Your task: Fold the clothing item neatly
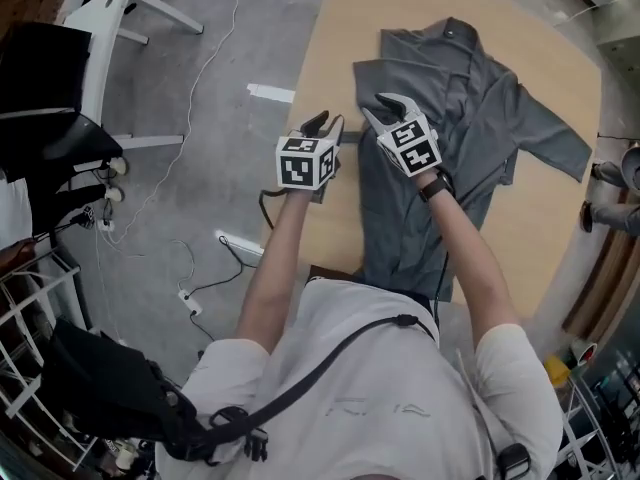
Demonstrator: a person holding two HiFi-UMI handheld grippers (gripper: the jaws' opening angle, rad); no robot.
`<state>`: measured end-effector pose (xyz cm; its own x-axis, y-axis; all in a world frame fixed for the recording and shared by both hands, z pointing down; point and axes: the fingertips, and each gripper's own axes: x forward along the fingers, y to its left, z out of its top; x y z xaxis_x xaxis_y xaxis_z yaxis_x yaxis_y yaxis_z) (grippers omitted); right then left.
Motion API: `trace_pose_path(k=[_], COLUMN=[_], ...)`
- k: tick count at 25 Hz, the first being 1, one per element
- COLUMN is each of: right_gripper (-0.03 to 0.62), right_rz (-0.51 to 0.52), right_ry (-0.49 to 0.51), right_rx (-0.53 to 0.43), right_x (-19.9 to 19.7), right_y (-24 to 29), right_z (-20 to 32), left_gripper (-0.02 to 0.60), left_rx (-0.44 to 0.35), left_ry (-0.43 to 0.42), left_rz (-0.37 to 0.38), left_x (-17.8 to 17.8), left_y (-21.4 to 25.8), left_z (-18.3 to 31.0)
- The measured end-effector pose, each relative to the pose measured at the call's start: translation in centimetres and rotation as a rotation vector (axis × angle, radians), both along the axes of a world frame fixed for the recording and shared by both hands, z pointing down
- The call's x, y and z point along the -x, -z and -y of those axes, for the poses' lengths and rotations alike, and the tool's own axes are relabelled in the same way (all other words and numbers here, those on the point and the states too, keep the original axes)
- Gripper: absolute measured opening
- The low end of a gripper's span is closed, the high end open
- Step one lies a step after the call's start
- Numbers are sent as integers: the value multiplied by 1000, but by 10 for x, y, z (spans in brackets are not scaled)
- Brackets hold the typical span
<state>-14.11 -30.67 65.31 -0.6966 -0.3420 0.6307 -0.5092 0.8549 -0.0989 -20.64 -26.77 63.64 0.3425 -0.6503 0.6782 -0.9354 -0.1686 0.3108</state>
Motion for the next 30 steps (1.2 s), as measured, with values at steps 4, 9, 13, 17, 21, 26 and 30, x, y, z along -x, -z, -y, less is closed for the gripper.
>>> trace_pose_path(k=[4,9,13,17,21,26,30], right_gripper=[170,169,118,34,28,26,26], right_rz=[-177,-372,-455,-460,-310,16,304], right_ry=[101,124,110,77,-36,-287,-451], right_rx=[19,17,30,25,37,114,170], right_x=[25,28,23,17,14,-19,-74], right_y=[-44,-84,-99,-99,-60,12,64], right_z=[4,14,15,20,28,39,46], left_gripper=[120,120,120,118,118,118,118], left_rx=[6,23,25,32,41,49,55], left_ry=[29,39,33,30,34,20,-45], left_rz=[-12,-47,-55,-54,-61,-66,-65], left_x=[12,14,10,8,3,-14,-43], left_y=[-1,-5,-4,-7,-10,-6,-5], left_z=[-12,-24,-26,-26,-28,-33,-31])
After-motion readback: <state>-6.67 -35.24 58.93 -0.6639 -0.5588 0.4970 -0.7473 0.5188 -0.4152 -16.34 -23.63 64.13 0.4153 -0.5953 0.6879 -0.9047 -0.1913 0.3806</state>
